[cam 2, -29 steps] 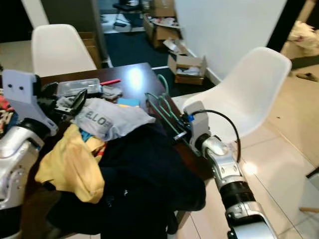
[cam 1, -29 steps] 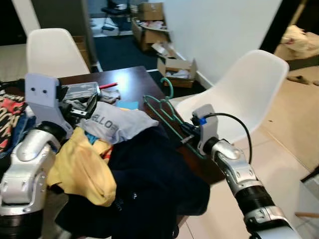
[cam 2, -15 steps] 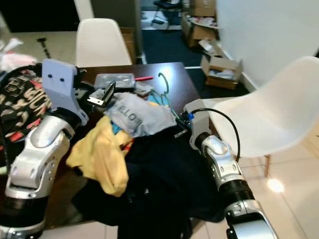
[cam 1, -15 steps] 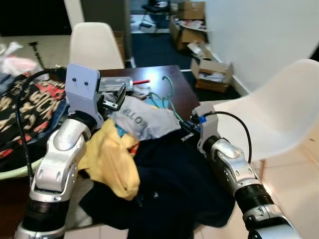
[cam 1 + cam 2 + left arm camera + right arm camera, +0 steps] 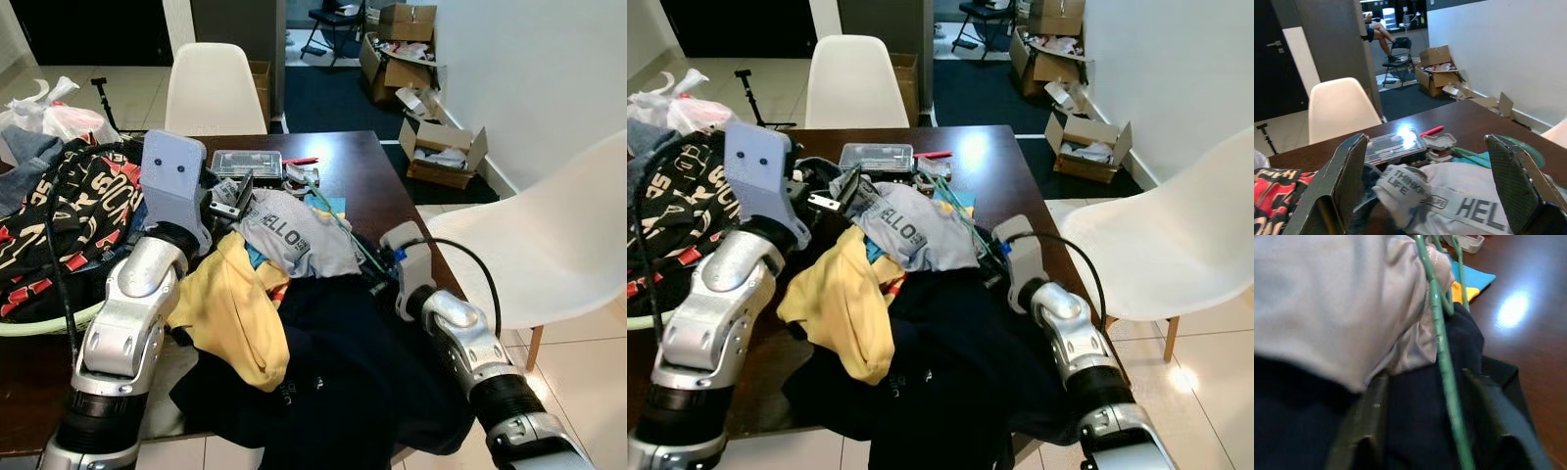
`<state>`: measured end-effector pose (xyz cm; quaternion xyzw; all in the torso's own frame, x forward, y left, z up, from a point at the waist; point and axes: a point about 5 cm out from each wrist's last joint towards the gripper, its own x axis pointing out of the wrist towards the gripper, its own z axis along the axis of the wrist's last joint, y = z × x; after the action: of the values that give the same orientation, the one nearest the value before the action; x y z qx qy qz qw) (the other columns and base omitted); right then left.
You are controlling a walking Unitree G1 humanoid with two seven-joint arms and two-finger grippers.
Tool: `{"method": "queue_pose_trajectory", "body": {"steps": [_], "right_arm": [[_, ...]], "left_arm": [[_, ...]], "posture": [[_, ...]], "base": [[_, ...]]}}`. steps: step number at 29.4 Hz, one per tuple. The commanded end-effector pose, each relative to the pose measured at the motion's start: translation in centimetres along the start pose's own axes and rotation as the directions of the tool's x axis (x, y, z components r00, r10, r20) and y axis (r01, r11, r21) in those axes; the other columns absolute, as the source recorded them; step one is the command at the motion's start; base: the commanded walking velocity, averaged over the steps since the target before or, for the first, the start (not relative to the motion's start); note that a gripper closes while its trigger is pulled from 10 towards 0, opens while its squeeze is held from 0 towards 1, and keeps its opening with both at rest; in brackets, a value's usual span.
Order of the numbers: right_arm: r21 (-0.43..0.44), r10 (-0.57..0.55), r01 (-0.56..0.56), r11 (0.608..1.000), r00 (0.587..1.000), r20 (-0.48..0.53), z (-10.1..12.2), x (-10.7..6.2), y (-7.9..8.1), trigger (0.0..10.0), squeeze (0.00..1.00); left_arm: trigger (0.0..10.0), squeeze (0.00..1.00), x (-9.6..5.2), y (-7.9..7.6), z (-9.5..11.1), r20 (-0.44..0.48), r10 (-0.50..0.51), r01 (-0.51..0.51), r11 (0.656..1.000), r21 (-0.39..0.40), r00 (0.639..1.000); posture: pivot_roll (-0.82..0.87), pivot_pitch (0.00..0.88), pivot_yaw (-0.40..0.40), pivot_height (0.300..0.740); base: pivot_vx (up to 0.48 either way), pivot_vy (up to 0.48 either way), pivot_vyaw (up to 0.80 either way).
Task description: Hang hanger
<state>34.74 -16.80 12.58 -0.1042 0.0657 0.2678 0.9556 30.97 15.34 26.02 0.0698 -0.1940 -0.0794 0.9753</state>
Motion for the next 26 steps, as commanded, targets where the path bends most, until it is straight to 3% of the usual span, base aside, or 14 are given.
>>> {"method": "queue_pose_trajectory", "body": {"steps": [1,5,6,8,9,10,12,16,26], "right_arm": [[0.033,0.049,-0.049,0.998,0.999,0.001,-0.5,-0.6,0.3,10.0,1.00],[0.068,0.141,-0.146,0.987,0.987,0.075,0.3,-1.6,0.4,10.0,1.00],[0.098,0.212,-0.224,0.970,0.969,0.124,0.8,-2.4,0.5,10.0,0.52],[0.098,0.212,-0.224,0.970,0.969,0.124,0.8,-2.4,0.5,10.0,0.52],[0.129,0.269,-0.291,0.948,0.948,0.169,1.3,-3.4,0.5,10.0,0.00],[0.129,0.269,-0.291,0.948,0.948,0.169,1.3,-3.4,0.5,10.0,0.00],[0.153,0.362,-0.399,0.904,0.905,0.222,1.8,-5.1,0.5,10.0,0.00],[0.154,0.434,-0.477,0.865,0.867,0.246,2.2,-6.6,0.6,10.0,0.00],[0.171,0.418,-0.482,0.859,0.855,0.307,3.0,-7.3,-0.1,10.0,0.00]], "left_arm": [[10.0,0.00,0.1,-0.3,0.0,0.010,-0.012,0.012,1.000,-0.007,1.000],[10.0,0.00,0.2,-0.4,0.1,0.013,-0.017,0.017,1.000,-0.008,1.000],[10.0,0.00,0.2,-0.4,0.1,0.014,-0.017,0.018,1.000,-0.008,1.000],[10.0,0.00,0.2,-0.4,0.1,0.014,-0.017,0.018,1.000,-0.008,1.000],[10.0,0.00,0.3,-0.3,0.1,0.016,-0.017,0.017,1.000,-0.006,1.000],[10.0,0.00,0.3,-0.3,0.1,0.016,-0.017,0.017,1.000,-0.006,1.000],[10.0,0.00,0.3,-0.1,0.1,0.018,-0.014,0.014,1.000,0.000,1.000],[10.0,0.00,0.3,0.3,0.1,0.018,-0.010,0.010,1.000,0.012,1.000],[10.0,0.00,0.0,1.5,0.6,0.027,0.009,-0.011,0.999,0.043,1.000]], "posture": [[0.05,0.109,-0.043,0.740],[0.05,0.109,-0.040,0.740],[0.04,0.106,-0.038,0.740],[0.04,0.106,-0.038,0.740],[0.04,0.104,-0.037,0.740],[0.04,0.104,-0.037,0.740],[0.04,0.099,-0.034,0.740],[0.04,0.096,-0.031,0.740],[0.04,0.087,-0.029,0.740]], "base": [[0.000,0.000,0.00],[0.000,0.000,0.00],[0.000,0.000,0.00],[0.000,0.000,0.00],[0.000,0.000,0.00],[0.000,0.000,0.00],[0.000,0.000,0.00],[0.000,0.000,0.00],[0.000,0.000,0.00]]}}
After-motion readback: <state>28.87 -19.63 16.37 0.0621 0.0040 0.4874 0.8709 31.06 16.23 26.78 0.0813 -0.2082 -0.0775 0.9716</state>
